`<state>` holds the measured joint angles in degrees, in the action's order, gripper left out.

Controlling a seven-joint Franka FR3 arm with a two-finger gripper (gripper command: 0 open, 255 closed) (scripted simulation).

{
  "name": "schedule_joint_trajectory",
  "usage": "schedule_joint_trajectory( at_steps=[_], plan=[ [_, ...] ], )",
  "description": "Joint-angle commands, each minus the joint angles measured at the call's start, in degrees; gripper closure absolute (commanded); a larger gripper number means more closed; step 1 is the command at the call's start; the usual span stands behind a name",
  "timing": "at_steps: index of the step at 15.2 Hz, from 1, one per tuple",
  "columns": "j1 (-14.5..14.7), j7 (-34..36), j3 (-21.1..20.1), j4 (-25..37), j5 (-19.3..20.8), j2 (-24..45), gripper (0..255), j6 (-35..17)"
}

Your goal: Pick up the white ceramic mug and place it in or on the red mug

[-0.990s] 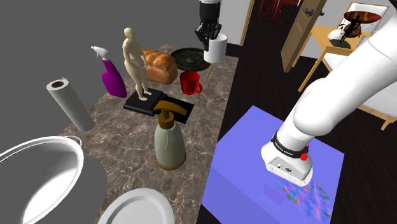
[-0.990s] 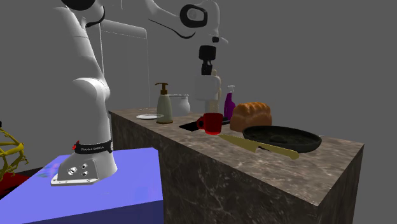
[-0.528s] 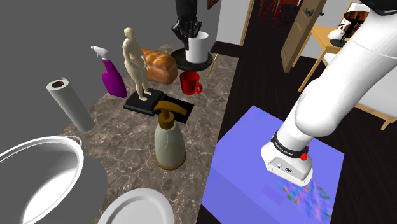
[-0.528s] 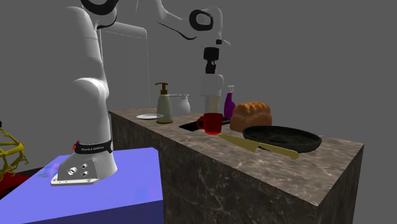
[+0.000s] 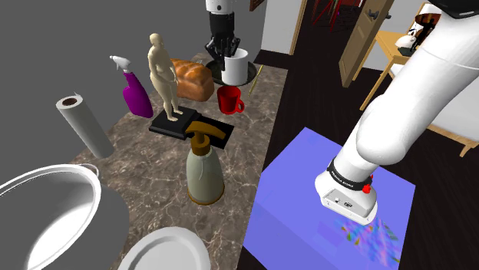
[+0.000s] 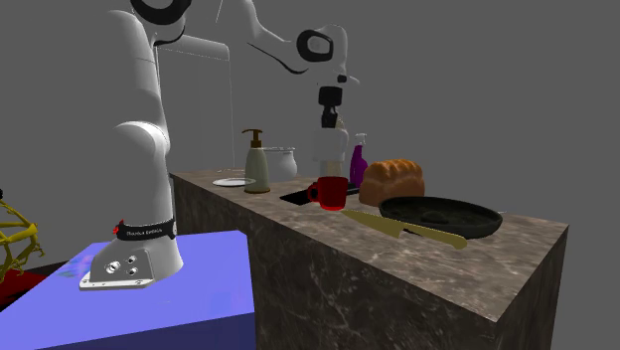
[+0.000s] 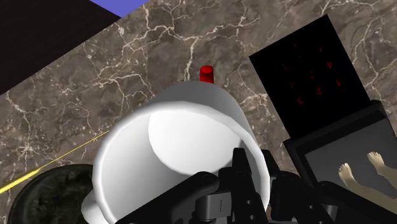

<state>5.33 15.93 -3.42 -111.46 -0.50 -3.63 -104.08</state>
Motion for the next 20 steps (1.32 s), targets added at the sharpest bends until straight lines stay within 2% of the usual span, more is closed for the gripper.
schedule_joint_trajectory(
  at_steps=[1, 9, 17, 18, 20],
  plan=[
    [-0.04, -0.08, 0.04, -1.08, 0.03, 0.33, 255, -1.47],
    [-0.02, -0.05, 0.01, -6.02, 0.09, 1.72, 255, -7.79],
    [-0.02, -0.05, 0.01, -6.02, 0.09, 1.72, 255, -7.79],
    [-0.02, -0.05, 0.01, -6.06, 0.09, 1.69, 0, -7.80],
    [0.01, 0.00, -0.01, -6.13, 0.08, 1.69, 0, -7.88]
  ],
)
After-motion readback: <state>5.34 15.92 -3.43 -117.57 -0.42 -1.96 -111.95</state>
